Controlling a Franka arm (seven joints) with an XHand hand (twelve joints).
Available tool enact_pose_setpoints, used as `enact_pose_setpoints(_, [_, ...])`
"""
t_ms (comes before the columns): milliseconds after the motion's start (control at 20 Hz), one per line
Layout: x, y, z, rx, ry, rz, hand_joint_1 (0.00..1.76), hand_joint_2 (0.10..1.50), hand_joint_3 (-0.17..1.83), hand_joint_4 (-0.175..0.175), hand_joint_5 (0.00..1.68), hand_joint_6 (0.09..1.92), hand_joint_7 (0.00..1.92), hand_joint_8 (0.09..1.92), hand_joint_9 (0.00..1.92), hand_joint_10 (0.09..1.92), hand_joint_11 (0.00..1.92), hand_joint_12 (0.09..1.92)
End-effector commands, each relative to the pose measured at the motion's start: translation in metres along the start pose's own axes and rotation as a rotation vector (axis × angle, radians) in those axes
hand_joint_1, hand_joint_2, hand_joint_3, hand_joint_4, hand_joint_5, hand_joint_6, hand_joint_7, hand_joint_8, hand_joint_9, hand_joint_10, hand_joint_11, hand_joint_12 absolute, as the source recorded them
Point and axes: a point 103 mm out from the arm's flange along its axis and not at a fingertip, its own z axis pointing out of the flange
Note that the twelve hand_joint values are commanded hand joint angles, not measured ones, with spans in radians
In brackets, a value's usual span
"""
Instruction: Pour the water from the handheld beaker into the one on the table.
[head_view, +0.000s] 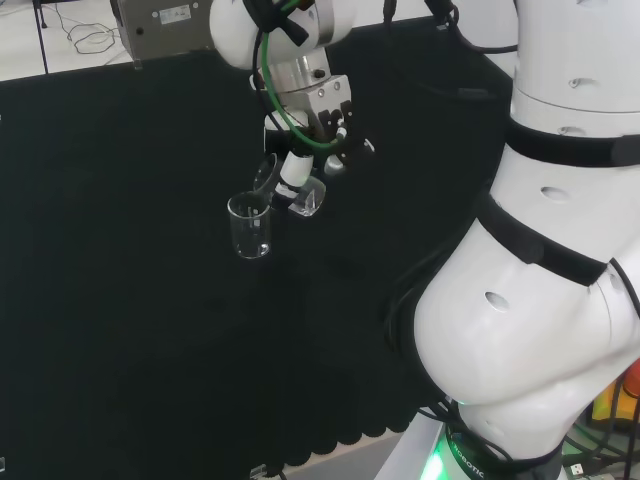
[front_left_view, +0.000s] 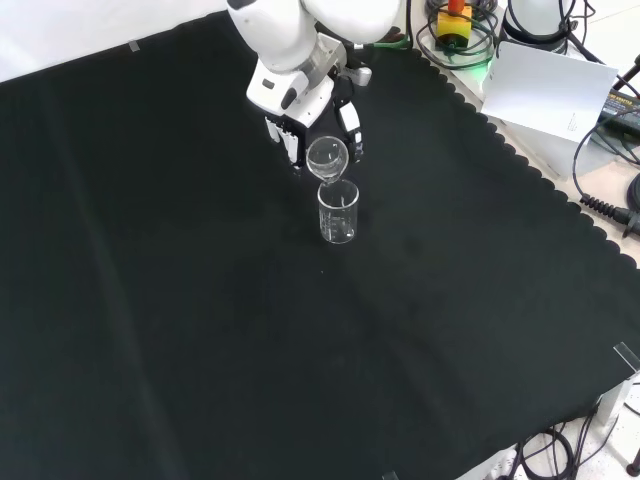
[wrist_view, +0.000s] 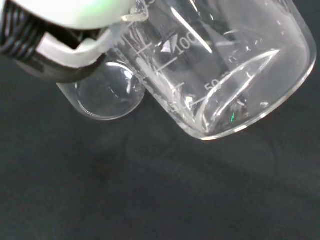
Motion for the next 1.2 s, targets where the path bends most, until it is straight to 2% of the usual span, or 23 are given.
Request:
enact_pose_setpoints(50, [0.006, 0.001, -0.007, 0.055, -0.086, 0.011, 1.31, 0.69, 0.59, -0.175, 1.27, 0.63, 1.32, 0.59, 1.59, 0.09, 1.21, 0.85])
enact_pose_setpoints(600, [0.014, 0.004, -0.018, 0.115, -0.181, 0.006, 1.31, 0.69, 0.59, -0.175, 1.26, 0.65, 1.31, 0.61, 1.60, 0.09, 1.21, 0.85])
enact_pose_setpoints(1100, [0.016, 0.007, -0.022, 0.175, -0.252, 0.020, 1.31, 0.69, 0.60, -0.175, 1.26, 0.66, 1.31, 0.62, 1.60, 0.09, 1.21, 0.85])
enact_pose_setpoints(1200, [0.017, 0.007, -0.023, 0.185, -0.267, 0.023, 1.21, 0.67, 0.66, -0.042, 1.25, 0.72, 1.43, 0.55, 1.60, 0.09, 1.21, 0.85])
